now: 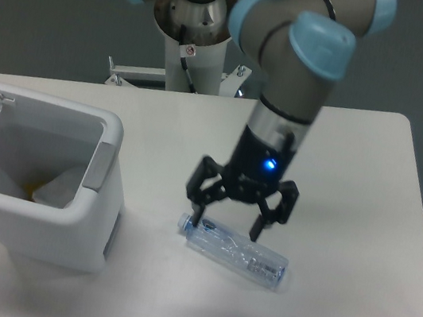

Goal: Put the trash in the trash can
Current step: 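Move the gripper back over the clear water bottle and lower, then rotate the gripper and close it around the bottle's body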

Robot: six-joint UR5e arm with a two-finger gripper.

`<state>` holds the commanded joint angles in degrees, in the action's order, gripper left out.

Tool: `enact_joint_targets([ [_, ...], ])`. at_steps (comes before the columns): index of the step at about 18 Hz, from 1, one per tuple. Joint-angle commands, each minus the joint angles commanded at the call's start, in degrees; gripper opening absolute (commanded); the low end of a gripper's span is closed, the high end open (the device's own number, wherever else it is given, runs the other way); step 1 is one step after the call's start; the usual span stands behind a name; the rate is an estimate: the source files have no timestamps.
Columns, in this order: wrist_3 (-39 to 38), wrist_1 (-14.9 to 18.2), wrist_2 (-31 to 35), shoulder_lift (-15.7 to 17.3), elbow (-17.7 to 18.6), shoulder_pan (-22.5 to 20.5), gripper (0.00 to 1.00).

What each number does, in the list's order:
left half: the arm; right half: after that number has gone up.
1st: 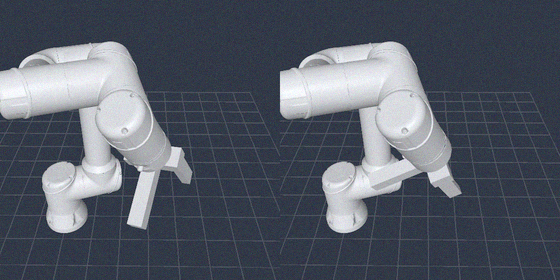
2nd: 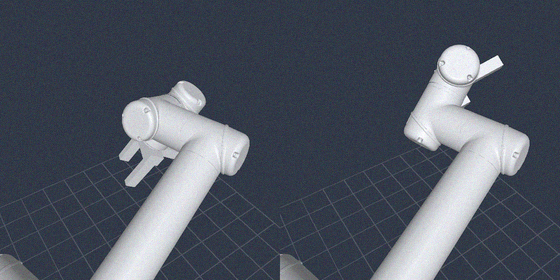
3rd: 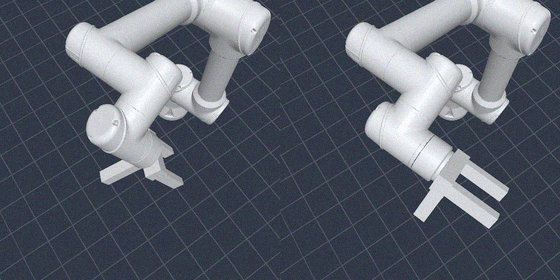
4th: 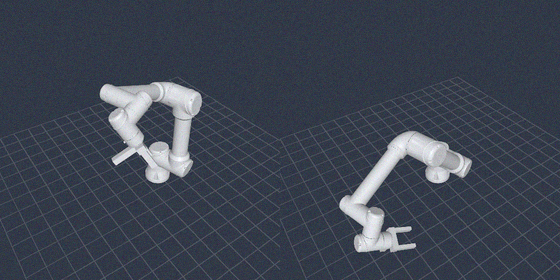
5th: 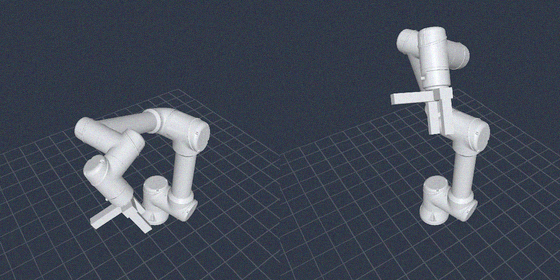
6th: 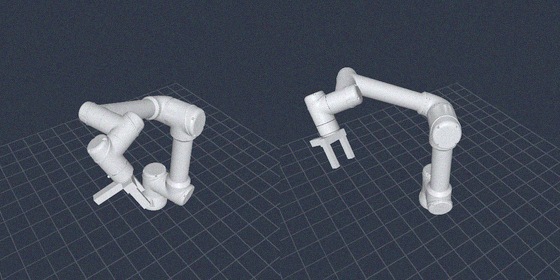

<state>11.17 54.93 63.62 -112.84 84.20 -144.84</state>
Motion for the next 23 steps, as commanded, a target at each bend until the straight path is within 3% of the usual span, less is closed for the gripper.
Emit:
enact_joint_targets([
  [5, -3.32, 1.14, 12.21, -5.01, -0.08, -1.85, 1.00],
  [9, -9.49, 2.71, 13.28, -6.61, -0.26, -1.68, 1.00],
  [11, -10.02, 4.65, 15.29, -7.83, -0.70, -1.33, 1.00],
  [13, -13.35, 4.49, 18.98, -9.67, -0.79, -0.28, 1.00],
  [15, -15.37, 4.66, 25.29, -13.18, -2.10, 1.74, 1.00],
  [23, -19.51, 4.48, 27.26, -15.48, -2.37, 2.89, 1.00],
])
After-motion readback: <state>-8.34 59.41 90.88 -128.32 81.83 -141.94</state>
